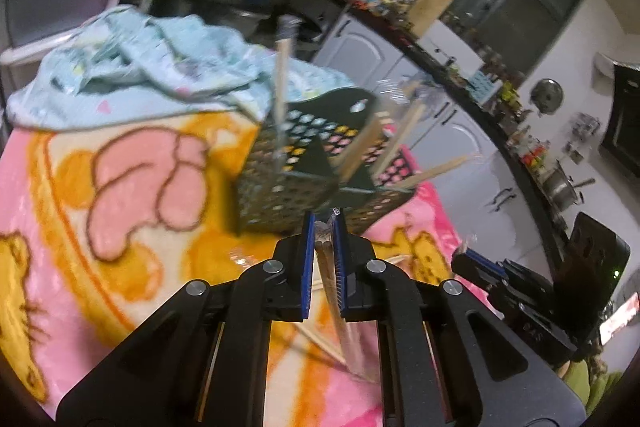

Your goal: Organize utensils

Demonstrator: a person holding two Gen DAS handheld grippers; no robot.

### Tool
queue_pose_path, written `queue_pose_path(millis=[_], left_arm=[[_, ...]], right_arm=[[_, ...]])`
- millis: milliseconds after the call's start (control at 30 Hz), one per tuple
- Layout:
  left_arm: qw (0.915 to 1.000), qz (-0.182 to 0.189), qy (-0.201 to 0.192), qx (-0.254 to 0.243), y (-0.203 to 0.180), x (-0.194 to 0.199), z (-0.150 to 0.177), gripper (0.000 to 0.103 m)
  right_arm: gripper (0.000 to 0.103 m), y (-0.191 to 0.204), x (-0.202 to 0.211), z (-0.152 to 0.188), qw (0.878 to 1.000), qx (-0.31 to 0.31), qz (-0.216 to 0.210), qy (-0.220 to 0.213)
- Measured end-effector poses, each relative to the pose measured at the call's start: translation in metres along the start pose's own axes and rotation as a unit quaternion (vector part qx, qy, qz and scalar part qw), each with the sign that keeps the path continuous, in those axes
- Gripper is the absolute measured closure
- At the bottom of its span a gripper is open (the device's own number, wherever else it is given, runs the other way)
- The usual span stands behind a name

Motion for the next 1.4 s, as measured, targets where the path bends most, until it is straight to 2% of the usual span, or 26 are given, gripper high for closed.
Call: queue_pose_path(millis=[400, 500, 533, 800, 1100, 1400], left_arm=[[0.9972, 0.041, -0.009, -0.062, -0.059, 0.004, -0.008, 0.098], [0.9962, 0.047, -0.009, -0.072, -0.068, 0.002, -0.011, 0.098], [0.9957, 0.05, -0.009, -0.077, -0.072, 0.002, -0.013, 0.098], [0.9922, 0.062, -0.023, -0.106, -0.103, 0.002, -0.025, 0.098], [0.9884, 0.071, -0.048, -0.125, -0.119, 0.012, -0.043, 0.098], [0.9843, 0.073, -0.084, -0.137, -0.129, 0.032, -0.065, 0.098]], right_arm=[[0.094, -0.006, 0.043, -0.014, 0.998, 0.001, 0.021, -0.055], [0.095, -0.009, 0.05, -0.017, 0.998, -0.002, 0.024, -0.065], [0.098, -0.01, 0.052, -0.017, 0.997, -0.003, 0.026, -0.068], [0.098, -0.017, 0.072, -0.023, 0.995, -0.012, 0.035, -0.095], [0.098, -0.025, 0.103, -0.034, 0.989, -0.019, 0.046, -0.139], [0.098, -0.023, 0.114, -0.038, 0.986, -0.018, 0.048, -0.157]])
Point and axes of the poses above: each gripper's, at about its wrist camera, not at the fingertips, and x roughly against the way its jaws point, y to its left, z to its underside, the point moved 2 cm from there along -x, roughly the way its jaws point, and after that the axes turned 2 degrees about y, right-handed, at the moved point
